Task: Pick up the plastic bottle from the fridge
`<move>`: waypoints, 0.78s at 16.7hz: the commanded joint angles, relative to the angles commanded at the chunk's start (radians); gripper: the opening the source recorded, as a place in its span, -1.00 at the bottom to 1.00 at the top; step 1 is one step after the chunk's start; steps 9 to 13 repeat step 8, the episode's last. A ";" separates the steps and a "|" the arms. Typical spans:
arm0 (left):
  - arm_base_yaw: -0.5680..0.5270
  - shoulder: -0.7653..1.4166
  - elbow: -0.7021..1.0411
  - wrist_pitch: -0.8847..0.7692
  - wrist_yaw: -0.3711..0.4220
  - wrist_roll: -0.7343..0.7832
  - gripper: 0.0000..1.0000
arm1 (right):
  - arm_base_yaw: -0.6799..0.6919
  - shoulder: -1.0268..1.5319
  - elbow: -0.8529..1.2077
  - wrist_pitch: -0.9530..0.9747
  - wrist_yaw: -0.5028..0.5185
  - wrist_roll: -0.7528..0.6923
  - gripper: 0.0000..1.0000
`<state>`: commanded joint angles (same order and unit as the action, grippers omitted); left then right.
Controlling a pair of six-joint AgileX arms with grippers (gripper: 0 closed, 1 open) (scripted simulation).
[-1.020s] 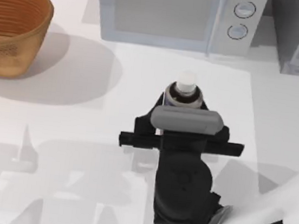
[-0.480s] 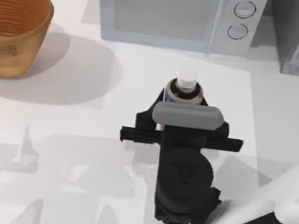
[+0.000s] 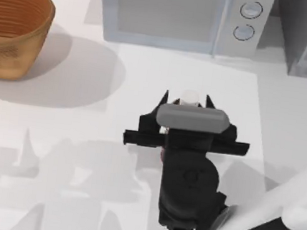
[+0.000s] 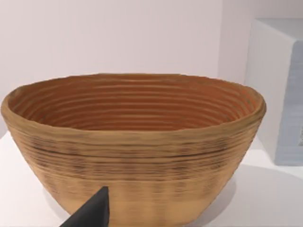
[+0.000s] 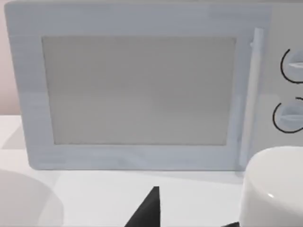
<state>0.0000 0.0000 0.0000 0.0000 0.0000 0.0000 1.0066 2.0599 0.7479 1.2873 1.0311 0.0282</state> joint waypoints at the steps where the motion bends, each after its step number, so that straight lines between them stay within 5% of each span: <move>1: 0.000 0.000 0.000 0.000 0.000 0.000 1.00 | 0.000 0.000 0.000 0.000 0.000 0.000 0.81; 3: 0.000 0.000 0.000 0.000 0.000 0.000 1.00 | 0.000 0.000 0.000 0.000 0.000 0.000 1.00; 13: 0.000 0.000 0.000 0.000 0.000 0.000 1.00 | 0.000 0.000 0.000 0.000 0.000 0.000 1.00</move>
